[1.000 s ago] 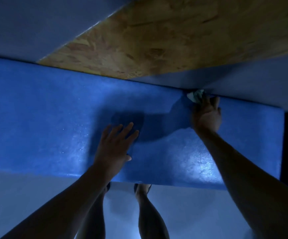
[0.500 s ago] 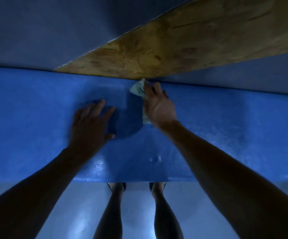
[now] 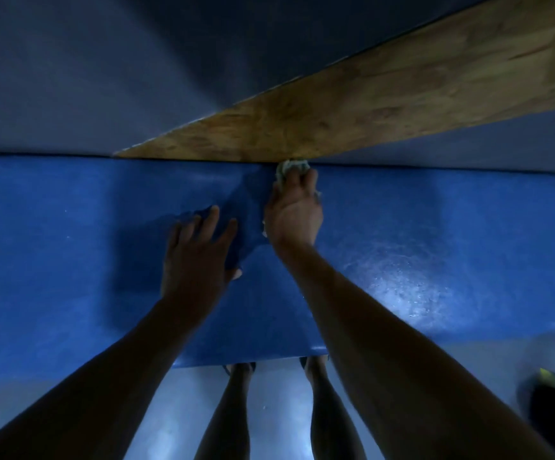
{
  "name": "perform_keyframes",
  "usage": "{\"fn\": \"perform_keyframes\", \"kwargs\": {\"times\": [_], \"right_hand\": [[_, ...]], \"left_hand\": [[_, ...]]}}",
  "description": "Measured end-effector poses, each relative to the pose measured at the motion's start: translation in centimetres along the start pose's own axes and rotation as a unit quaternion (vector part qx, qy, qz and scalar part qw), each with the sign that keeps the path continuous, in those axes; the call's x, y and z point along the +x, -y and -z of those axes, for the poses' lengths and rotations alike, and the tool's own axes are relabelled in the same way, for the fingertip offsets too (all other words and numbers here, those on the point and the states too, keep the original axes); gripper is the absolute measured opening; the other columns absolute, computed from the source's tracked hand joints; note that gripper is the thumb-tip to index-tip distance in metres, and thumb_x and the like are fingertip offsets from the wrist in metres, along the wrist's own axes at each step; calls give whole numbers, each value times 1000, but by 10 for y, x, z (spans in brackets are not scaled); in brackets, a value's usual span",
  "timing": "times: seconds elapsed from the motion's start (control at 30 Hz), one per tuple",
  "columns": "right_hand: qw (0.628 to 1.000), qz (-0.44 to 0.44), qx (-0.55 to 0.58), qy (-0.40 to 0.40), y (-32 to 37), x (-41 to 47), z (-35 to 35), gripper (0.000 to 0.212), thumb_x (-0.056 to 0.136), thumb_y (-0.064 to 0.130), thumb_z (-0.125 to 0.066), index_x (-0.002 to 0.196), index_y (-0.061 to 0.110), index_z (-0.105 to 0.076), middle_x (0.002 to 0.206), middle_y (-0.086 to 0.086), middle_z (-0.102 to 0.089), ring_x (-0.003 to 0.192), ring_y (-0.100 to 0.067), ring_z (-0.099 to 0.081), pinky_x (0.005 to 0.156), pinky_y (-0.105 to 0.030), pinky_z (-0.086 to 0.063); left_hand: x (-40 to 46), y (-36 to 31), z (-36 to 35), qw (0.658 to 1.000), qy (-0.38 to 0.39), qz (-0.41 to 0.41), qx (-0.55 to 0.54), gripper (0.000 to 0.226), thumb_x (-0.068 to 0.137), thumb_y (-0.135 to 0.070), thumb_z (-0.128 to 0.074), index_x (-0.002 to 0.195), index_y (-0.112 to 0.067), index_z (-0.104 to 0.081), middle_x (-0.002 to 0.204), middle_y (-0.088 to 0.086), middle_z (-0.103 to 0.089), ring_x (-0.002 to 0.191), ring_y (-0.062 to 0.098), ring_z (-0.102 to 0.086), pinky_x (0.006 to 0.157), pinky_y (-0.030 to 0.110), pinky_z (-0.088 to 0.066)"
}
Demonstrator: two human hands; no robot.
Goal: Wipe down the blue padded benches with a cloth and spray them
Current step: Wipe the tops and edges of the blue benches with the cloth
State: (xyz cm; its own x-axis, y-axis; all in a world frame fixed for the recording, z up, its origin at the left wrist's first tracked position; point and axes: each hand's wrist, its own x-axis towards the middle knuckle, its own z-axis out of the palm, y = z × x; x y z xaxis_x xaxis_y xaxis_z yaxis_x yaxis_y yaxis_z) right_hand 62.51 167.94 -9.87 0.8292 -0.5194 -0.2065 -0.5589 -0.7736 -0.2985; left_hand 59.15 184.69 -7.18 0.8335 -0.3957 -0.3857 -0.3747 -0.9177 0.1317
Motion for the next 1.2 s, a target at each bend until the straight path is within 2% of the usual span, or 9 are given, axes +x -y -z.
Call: {"fn": "perform_keyframes", "kwargs": {"times": [0.2, 0.33, 0.47, 0.6, 0.77, 0.9, 1.0, 1.1, 1.2], "right_hand": [[945, 305, -87, 83, -77, 13, 45, 52, 92, 36, -40, 142, 23, -45, 124, -10, -51, 94, -38, -59, 62, -42, -56], [995, 74, -60, -20, -139, 25, 66, 47, 93, 22, -50, 140, 23, -49, 118, -14, -47, 84, -40, -59, 64, -40, -49], [983, -169, 23, -74, -86, 2, 27, 57, 94, 19, -47, 150, 19, -35, 131, -16, -42, 102, -38, -56, 79, -43, -47], [998, 42, 42, 11, -10, -53, -7, 60, 95, 30, -48, 150, 18, -29, 134, -12, -42, 109, -32, -53, 75, -41, -52], [953, 291, -81, 33, -67, -36, 27, 54, 94, 31, -42, 145, 15, -44, 112, -11, -53, 84, -31, -60, 53, -36, -50], [998, 54, -33, -8, -144, -10, 57, 53, 94, 31, -44, 146, 29, -40, 116, -11, -45, 80, -38, -57, 60, -47, -53], [989, -122, 5, -78, -130, -20, 39, 55, 95, 27, -45, 150, 24, -35, 121, -15, -43, 87, -38, -56, 68, -51, -54], [992, -102, 18, -70, -68, -60, 7, 65, 92, 16, -45, 153, 16, -26, 128, -19, -44, 97, -39, -55, 74, -46, -51], [999, 25, 23, 26, -22, -109, -7, 66, 90, 31, -32, 153, 16, -22, 135, -16, -43, 111, -35, -54, 79, -44, -56]], "left_hand": [[1, 1, 1, 1000, 25, -7, 2, 88, 81, -60, -64, 152, -34, -20, 164, 4, -9, 144, 32, -22, 117, 48, -16], [-2, 3, 0, 1000, 4, -16, -14, 90, 71, -53, -78, 147, -27, -39, 160, 9, -28, 136, 37, -36, 114, 53, -25], [-4, 9, -9, 995, -83, -49, -31, 90, 58, -47, -89, 136, -18, -55, 148, 16, -46, 121, 42, -51, 105, 59, -37], [-4, 11, -12, 994, -84, -52, -39, 89, 61, -47, -88, 138, -18, -54, 150, 16, -44, 123, 44, -49, 106, 60, -33], [-3, 9, -10, 995, -75, -44, -39, 91, 58, -46, -88, 138, -19, -54, 150, 15, -44, 123, 42, -49, 107, 59, -31], [-4, 8, -7, 996, -60, -42, -43, 89, 62, -47, -87, 139, -18, -52, 151, 15, -43, 125, 43, -47, 109, 59, -30], [-2, 7, -2, 998, -30, -37, -28, 84, 73, -51, -78, 143, -21, -45, 155, 14, -36, 131, 41, -40, 113, 57, -24], [-1, 4, -2, 1000, -12, -28, -5, 85, 77, -55, -73, 147, -26, -37, 159, 9, -27, 135, 36, -34, 116, 53, -22], [-1, 2, 0, 1000, -8, -23, 2, 86, 75, -51, -76, 148, -27, -38, 160, 8, -28, 134, 35, -35, 115, 52, -25]]}}
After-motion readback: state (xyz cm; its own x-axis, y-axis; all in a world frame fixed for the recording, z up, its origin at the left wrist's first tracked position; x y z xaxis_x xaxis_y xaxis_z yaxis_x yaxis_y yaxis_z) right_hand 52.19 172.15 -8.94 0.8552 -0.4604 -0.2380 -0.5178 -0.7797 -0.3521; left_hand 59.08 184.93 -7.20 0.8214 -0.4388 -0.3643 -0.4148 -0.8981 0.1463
